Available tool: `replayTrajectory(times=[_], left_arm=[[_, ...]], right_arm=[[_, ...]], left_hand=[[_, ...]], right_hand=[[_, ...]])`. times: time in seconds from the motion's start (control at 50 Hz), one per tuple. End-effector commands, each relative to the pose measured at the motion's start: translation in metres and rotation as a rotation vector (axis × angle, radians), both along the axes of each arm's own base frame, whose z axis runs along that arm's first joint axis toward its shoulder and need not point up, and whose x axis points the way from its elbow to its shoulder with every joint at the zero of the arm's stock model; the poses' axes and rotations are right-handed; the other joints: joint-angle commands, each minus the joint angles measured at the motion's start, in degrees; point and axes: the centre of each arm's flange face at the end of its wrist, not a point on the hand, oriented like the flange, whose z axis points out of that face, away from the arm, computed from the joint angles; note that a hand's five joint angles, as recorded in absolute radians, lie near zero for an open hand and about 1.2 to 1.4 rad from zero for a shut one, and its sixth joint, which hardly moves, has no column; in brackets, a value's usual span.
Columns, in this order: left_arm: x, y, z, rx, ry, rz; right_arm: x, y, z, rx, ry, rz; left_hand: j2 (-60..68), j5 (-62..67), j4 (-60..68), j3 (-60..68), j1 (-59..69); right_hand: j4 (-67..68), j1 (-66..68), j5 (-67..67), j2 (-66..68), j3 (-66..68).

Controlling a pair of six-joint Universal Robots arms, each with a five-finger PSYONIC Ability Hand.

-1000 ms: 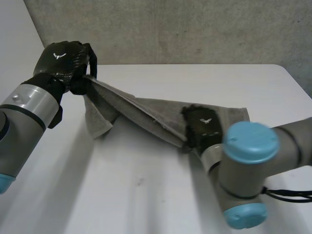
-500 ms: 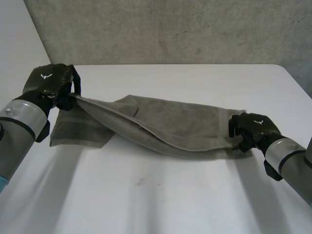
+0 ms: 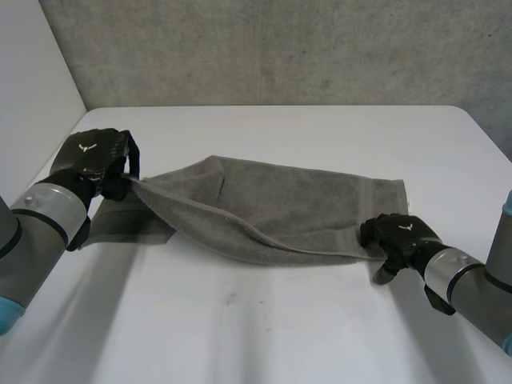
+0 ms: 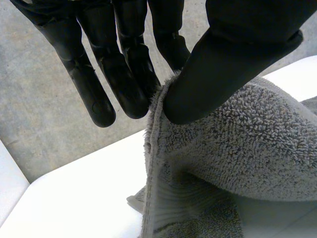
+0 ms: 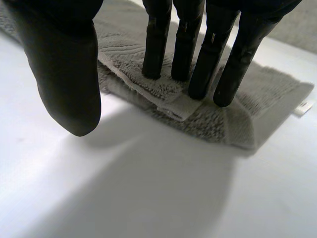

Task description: Fold the towel.

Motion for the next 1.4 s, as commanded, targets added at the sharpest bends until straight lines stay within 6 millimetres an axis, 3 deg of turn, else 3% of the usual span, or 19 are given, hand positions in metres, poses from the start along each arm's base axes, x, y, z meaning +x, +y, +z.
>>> replayTrajectory(times=[0.02, 0.42, 0.68, 0.74, 0.78, 0.8, 0.82, 0.86, 0.96, 1.0, 1.02, 1.04, 1.06, 1.1, 1.18, 1.26, 1.4], left_arm=[[0.000, 0.000, 0.000, -0.001, 0.001, -0.001], [-0.001, -0.003, -0.006, -0.001, -0.002, -0.002], [-0.001, -0.004, -0.013, 0.020, -0.009, -0.004], [-0.001, -0.005, -0.014, 0.022, -0.011, -0.003], [-0.001, -0.005, -0.015, 0.022, -0.011, -0.003], [-0.002, -0.006, -0.017, 0.022, -0.011, -0.003], [-0.002, -0.006, -0.017, 0.022, -0.011, -0.003], [-0.002, -0.008, -0.025, 0.029, -0.014, -0.003], [-0.002, -0.011, -0.035, 0.026, -0.017, 0.000], [-0.002, -0.011, -0.040, 0.034, -0.019, 0.000], [-0.002, -0.011, -0.046, 0.046, -0.022, -0.001], [-0.002, -0.011, -0.046, 0.046, -0.022, -0.001], [-0.002, -0.011, -0.050, 0.052, -0.023, 0.001], [-0.002, -0.011, -0.054, 0.062, -0.027, 0.001], [0.003, -0.016, -0.068, 0.097, -0.049, 0.013], [0.007, -0.018, -0.077, 0.110, -0.094, 0.019], [0.010, -0.020, -0.097, 0.118, -0.235, -0.003]], right_arm=[[0.001, -0.005, 0.004, -0.067, 0.001, 0.004], [0.014, -0.023, 0.004, -0.142, 0.001, 0.038], [0.015, -0.040, 0.009, -0.256, 0.061, 0.028], [0.018, -0.043, 0.008, -0.274, 0.064, 0.036], [0.022, -0.046, 0.008, -0.295, 0.063, 0.044], [0.022, -0.046, 0.008, -0.295, 0.063, 0.044], [0.022, -0.048, 0.009, -0.306, 0.061, 0.043], [0.023, -0.050, 0.011, -0.318, 0.056, 0.048], [0.022, -0.056, 0.033, -0.367, 0.039, 0.037], [0.020, -0.049, 0.064, -0.415, 0.029, 0.034], [0.020, -0.049, 0.064, -0.416, 0.029, 0.034], [0.017, -0.043, 0.078, -0.416, 0.030, 0.036], [0.017, -0.043, 0.078, -0.416, 0.030, 0.036], [0.016, -0.028, 0.097, -0.388, 0.025, 0.059], [0.007, -0.024, 0.109, -0.364, 0.032, 0.060], [-0.023, -0.024, 0.133, -0.385, 0.054, -0.004], [-0.038, -0.021, 0.140, -0.371, 0.052, -0.013]], left_hand=[[10.24, 11.04, 10.22, 10.26, 11.31], [10.24, 11.04, 10.22, 10.26, 11.31], [10.24, 11.04, 10.22, 10.26, 11.31], [10.24, 11.04, 10.22, 10.26, 11.31], [10.24, 11.04, 10.22, 10.26, 11.31], [10.24, 11.04, 10.22, 10.26, 11.31], [10.24, 11.04, 10.22, 10.26, 11.31], [10.24, 11.04, 10.22, 10.26, 11.31], [10.24, 11.04, 10.22, 10.26, 11.31], [10.24, 11.04, 10.22, 10.26, 11.31], [8.93, 9.73, 8.91, 8.95, 10.00], [8.92, 9.72, 8.89, 8.94, 9.98], [2.09, 2.89, 2.07, 2.11, 3.15], [-3.81, -3.01, -3.83, -3.79, -2.74], [-18.64, -17.84, -18.67, -18.62, -17.58], [-20.68, -19.88, -20.70, -20.65, -19.61], [-26.06, -25.26, -26.08, -26.04, -25.00]], right_hand=[[-0.30, -0.22, 1.08, -0.51, -0.27], [2.06, 2.14, 3.44, 1.85, 2.09], [10.30, 10.39, 11.68, 10.09, 10.33], [16.36, 16.44, 17.74, 16.15, 16.39], [30.57, 30.65, 31.95, 30.36, 30.60], [30.65, 30.74, 32.03, 30.45, 30.69], [43.64, 43.73, 45.02, 43.44, 43.68], [46.07, 46.16, 47.45, 45.86, 46.10], [46.07, 46.16, 47.45, 45.86, 46.10], [46.07, 46.16, 47.45, 45.86, 46.10], [46.07, 46.16, 47.45, 45.86, 46.10], [46.07, 46.16, 47.45, 45.86, 46.10], [46.07, 46.16, 47.45, 45.86, 46.10], [46.07, 46.16, 47.45, 45.86, 46.10], [46.07, 46.16, 47.45, 45.86, 46.10], [46.07, 46.16, 47.45, 45.86, 46.10], [46.07, 46.16, 47.45, 45.86, 46.10]])
